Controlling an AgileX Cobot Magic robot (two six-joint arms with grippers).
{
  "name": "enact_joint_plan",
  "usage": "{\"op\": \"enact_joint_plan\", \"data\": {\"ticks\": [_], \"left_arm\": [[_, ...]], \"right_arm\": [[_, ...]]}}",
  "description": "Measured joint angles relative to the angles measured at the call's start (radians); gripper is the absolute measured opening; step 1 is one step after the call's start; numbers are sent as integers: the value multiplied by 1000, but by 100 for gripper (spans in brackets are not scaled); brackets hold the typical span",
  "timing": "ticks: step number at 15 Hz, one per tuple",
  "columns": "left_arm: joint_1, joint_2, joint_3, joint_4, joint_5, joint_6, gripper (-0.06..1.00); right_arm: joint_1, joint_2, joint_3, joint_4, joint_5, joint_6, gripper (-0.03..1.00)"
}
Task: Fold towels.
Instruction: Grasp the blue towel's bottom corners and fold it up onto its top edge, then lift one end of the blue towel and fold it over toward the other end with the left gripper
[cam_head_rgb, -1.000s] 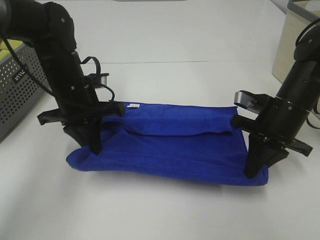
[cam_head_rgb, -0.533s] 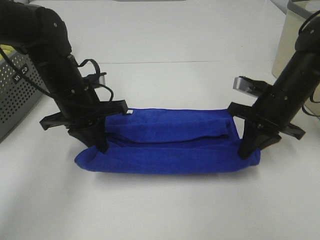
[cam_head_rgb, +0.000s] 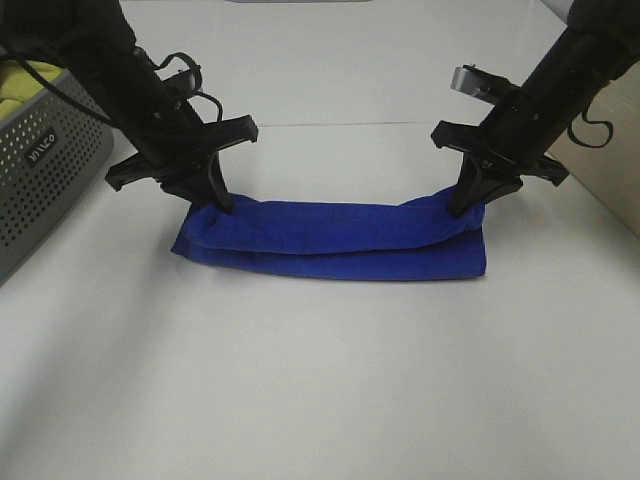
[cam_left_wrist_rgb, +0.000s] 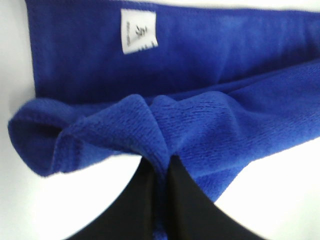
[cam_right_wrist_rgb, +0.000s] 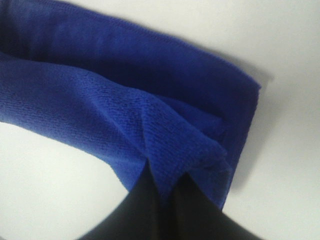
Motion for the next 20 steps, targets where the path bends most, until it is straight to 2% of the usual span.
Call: {"op": "enact_joint_plan", "data": {"ticks": [4, 5, 6, 7, 9, 10, 11, 12, 13, 16, 18, 20], "left_arm": [[3, 74, -76, -8, -84, 24, 4], [5, 83, -76, -8, -84, 24, 6], [8, 90, -76, -8, -71, 24, 13], [8, 90, -76, -8, -61, 24, 35], [8, 86, -77, -6, -59, 24, 67], [8, 85, -80, 9, -58, 24, 76], [8, 85, -91, 33, -49, 24, 79], [8, 85, -104, 67, -35, 18, 80], [8, 85, -104, 67, -35, 18, 80], [9, 88, -117, 171, 63, -32, 81], [9, 114, -117, 189, 89, -34, 81], [9, 143, -117, 165, 70, -25, 81]], "right_arm": [[0, 75, -58, -11, -44, 38, 2], [0, 81, -58, -11, -43, 39, 4], [0, 83, -59, -11, -34, 39, 17], [0, 83, -60, -10, -19, 39, 33], [0, 83, -60, -10, 28, 57, 63], [0, 79, -61, -15, 39, 62, 74], [0, 66, -61, -24, 50, 63, 79], [0, 46, -61, -29, 57, 63, 81], [0, 46, -61, -29, 57, 63, 81], [0, -19, -61, -55, 99, 73, 83], [0, -27, -61, -63, 125, 81, 83], [0, -27, -61, -77, 128, 81, 83]]}}
